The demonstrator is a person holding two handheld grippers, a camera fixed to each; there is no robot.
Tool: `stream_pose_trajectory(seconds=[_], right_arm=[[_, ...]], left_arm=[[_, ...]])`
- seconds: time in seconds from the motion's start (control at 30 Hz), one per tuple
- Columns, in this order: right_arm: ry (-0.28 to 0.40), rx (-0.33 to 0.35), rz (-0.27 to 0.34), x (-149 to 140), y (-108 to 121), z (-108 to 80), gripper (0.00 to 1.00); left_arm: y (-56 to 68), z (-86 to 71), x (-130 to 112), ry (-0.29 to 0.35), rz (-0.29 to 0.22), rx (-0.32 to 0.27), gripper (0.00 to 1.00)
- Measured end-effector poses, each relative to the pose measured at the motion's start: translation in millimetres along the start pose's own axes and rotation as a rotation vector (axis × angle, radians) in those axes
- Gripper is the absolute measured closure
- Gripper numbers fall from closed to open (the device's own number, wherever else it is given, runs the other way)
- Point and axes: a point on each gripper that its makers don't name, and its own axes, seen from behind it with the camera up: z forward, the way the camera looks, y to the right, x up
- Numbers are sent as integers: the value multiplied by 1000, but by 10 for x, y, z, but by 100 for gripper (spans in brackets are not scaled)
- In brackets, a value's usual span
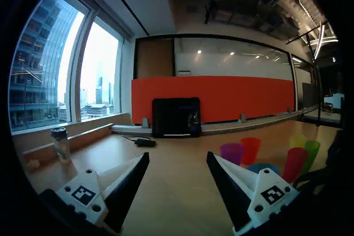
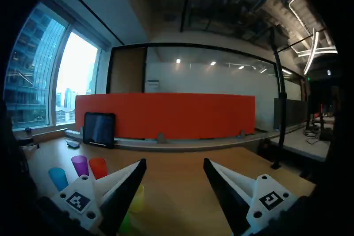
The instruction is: Pour water
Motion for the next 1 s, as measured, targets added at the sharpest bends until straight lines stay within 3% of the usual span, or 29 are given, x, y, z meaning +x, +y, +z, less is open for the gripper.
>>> stream_pose_trajectory(seconds=[1.0], right_arm=[[0, 6, -25, 43, -70, 12, 0]], left_arm=[[31, 20, -68, -13, -22, -20, 4]])
